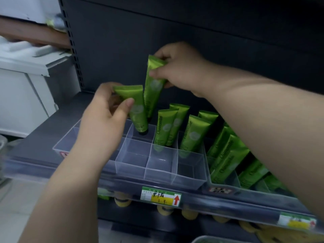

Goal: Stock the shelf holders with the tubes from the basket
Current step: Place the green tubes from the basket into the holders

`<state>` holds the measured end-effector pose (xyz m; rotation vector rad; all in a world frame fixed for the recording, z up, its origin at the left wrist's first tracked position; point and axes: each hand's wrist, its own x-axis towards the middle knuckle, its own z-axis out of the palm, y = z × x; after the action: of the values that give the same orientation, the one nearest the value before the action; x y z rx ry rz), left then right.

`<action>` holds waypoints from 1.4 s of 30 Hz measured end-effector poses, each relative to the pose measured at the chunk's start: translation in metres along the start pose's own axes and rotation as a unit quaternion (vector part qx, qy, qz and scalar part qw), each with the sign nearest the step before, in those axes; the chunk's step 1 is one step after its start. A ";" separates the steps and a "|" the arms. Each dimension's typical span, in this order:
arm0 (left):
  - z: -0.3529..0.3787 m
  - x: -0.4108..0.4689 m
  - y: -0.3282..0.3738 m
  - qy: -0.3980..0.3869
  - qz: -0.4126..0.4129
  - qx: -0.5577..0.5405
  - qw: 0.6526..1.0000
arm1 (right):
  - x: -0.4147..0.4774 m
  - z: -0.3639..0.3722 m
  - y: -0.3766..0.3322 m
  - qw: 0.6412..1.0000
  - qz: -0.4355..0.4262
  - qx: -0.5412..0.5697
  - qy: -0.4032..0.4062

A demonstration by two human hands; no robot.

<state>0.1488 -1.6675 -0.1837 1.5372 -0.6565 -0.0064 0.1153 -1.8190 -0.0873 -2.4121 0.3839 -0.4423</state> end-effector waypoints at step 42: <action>0.030 -0.036 0.037 -0.104 0.175 0.430 0.879 | -0.111 -0.025 0.025 0.967 -0.077 -0.241 -0.038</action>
<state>0.0925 -1.6775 -0.1670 2.2604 -1.2072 0.4570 0.0010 -1.8093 -0.1097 -2.9379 0.2947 -0.3519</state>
